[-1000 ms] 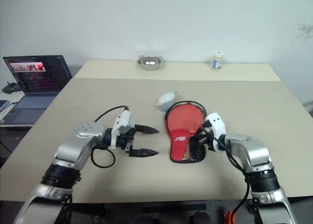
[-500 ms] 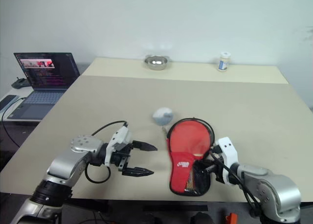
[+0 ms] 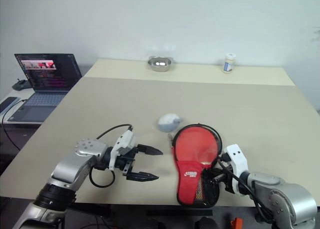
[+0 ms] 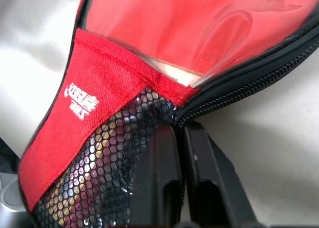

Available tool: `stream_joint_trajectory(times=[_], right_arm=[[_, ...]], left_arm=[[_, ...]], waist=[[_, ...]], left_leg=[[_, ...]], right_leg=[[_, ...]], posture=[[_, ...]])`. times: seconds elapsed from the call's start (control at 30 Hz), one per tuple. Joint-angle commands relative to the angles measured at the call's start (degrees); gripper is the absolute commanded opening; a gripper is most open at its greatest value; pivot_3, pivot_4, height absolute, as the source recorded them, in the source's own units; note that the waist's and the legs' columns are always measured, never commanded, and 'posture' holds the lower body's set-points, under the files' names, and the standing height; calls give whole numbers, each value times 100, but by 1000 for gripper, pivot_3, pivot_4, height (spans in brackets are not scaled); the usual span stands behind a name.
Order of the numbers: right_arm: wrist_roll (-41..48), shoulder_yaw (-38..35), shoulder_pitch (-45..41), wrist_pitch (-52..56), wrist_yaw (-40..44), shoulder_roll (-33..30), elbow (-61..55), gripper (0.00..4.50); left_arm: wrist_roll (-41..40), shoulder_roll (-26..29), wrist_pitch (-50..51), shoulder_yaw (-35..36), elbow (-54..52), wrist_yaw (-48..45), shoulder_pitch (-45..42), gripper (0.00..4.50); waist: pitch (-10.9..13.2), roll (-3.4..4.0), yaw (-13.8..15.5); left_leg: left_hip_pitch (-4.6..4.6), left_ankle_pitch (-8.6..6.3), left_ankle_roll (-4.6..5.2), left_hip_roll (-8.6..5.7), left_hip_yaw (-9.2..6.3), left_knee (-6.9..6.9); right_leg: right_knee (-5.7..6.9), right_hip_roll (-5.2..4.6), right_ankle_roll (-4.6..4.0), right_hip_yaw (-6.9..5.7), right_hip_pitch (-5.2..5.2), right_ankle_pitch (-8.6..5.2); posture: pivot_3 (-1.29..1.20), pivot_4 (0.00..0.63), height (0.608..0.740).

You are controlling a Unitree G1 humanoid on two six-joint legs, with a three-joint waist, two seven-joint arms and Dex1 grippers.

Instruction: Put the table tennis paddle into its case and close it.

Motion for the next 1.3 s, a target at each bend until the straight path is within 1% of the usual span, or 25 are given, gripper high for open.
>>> stream_joint_trajectory(times=[0.03, 0.1, 0.13, 0.2, 0.27, 0.3, 0.33, 0.4, 0.47, 0.53, 0.6, 0.7, 0.77, 0.83, 0.9, 0.97, 1.03, 1.17, 1.3], right_arm=[[113, -28, 82, -124, 78, -250, -182, 1441], [116, 1, 78, -293, 227, -600, -163, 2192], [158, 40, 88, -449, 490, -1038, -235, 2529], [356, 17, 97, -674, 969, -1662, -370, 3234], [590, -68, 76, -920, 1377, -2085, -471, 3965], [681, -175, -78, -1077, 1570, -2302, -438, 4304], [709, -259, -250, -1230, 1666, -2449, -350, 4453], [840, -385, -752, -1476, 1737, -2459, -82, 4453], [834, -189, -1175, -1784, 1586, -2130, 127, 4453], [513, 328, -1439, -2143, 1243, -1669, 428, 4453], [179, 754, -1519, -2506, 1042, -1409, 652, 4453], [-593, 1761, -1519, -3334, 630, -755, 1288, 4453], [-910, 2123, -1492, -3659, 453, -424, 1594, 4453], [-1155, 2351, -1442, -3954, 336, -158, 1951, 4453], [-1453, 2553, -1385, -4265, 289, -63, 2295, 4453], [-1657, 2559, -1322, -4513, 145, 98, 2692, 4453], [-1872, 2622, -1258, -4732, 116, 117, 2978, 4453], [-2049, 2687, -1142, -4888, 182, 102, 3107, 4453], [-2061, 2694, -1091, -4843, 225, 128, 3038, 4453]], left_arm=[[-82, 4, 71, -24, -173, 22, -52, 4500], [-85, 1, 110, -14, -205, 54, -43, 4500], [-97, -12, 140, -2, -236, 83, -42, 4500], [-122, -35, 190, 21, -286, 140, -42, 4500], [-141, -47, 213, 40, -317, 195, -35, 4500], [-153, -51, 252, 49, -350, 229, -37, 4500], [-162, -52, 290, 55, -379, 258, -40, 4500], [-195, -51, 372, 63, -439, 317, -50, 4500], [-218, -50, 417, 79, -465, 368, -69, 4500], [-207, -22, 424, 73, -444, 366, -107, 4500], [-186, -2, 403, 73, -405, 361, -146, 4500], [-104, 82, 399, 85, -260, 344, -279, 4500], [36, 100, 338, 97, -72, 474, -381, 4500], [231, -83, 279, 177, 284, 943, -610, 4500], [308, -297, 219, 269, 568, 1330, -835, 4500], [417, -506, 77, 334, 827, 1664, -1078, 4500], [597, -634, -227, 338, 1059, 1865, -1289, 4500], [721, -854, -587, 455, 1584, 2210, -1823, 4500], [1035, -1022, -959, 464, 2507, 2601, -2380, 4500]], waist=[[0, 0, 0], [0, 0, 0], [1, 1, 0], [3, 3, 1], [3, 0, 4], [3, 0, 3], [4, 1, -6], [5, 1, -23], [5, -2, -22], [3, -6, -10], [4, -6, -3], [4, -7, 0], [5, -6, 3], [5, -6, 13], [5, -6, 23], [5, -9, 23], [4, -9, 16], [3, -10, 8], [-3, -14, 11]], left_leg=[[0, 0, 0, 0, 0, 0], [1, 0, 0, 0, 0, 1], [1, 0, 0, 1, 0, 2], [0, 0, 1, -2, 0, 3], [1, 0, 1, 1, -3, 3], [1, 0, 1, 3, -7, 2], [2, 0, 1, 6, -10, 2], [4, 0, 1, 6, -6, 2], [8, 0, 1, 7, -7, 5], [10, 0, 1, 9, -13, 4], [7, 0, 1, 8, -14, 3], [-3, 0, 1, 2, -8, 4], [-3, 0, 0, 0, -6, 4], [-2, 1, 0, -2, -7, 5], [-2, 1, 1, -2, -8, 11], [-2, 1, 1, -5, -9, 14], [1, 1, 1, -5, -7, 14], [6, 1, 0, -2, -8, 12], [14, 2, 0, -2, -12, 14]], right_leg=[[0, 0, 0, -1, 0, 0], [1, 1, 0, 0, 0, 0], [1, 2, 0, 0, 0, 0], [-2, 1, 1, 0, 1, -1], [-10, 2, 4, -4, 5, -2], [-11, 5, 6, -7, 7, -4], [-13, 8, 13, -9, 9, -7], [-10, 8, 25, -5, 8, -14], [-10, 9, 25, -5, 12, -15], [-10, 9, 24, -9, 16, -14], [-11, 9, 8, -11, 16, -5], [-12, 4, 0, -7, 9, 0], [-13, 4, 0, -7, 8, 0], [-8, 4, 0, -8, 7, 0], [-3, 5, 0, -10, 8, 1], [-3, 5, 2, -12, 11, 1], [-2, 5, 2, -10, 12, 2], [3, 5, 1, -11, 13, 2], [5, 6, 1, -16, 24, 2]], posture=[[0, 150, 740], [0, 150, 740], [0, 150, 740], [0, 150, 740], [0, 150, 740], [0, 150, 740], [0, 150, 740], [0, 150, 740], [0, 150, 740], [0, 150, 740], [0, 150, 740], [0, 150, 740], [0, 150, 740], [0, 150, 740], [0, 150, 740], [0, 150, 740], [0, 150, 740], [0, 150, 740], [0, 150, 740]])
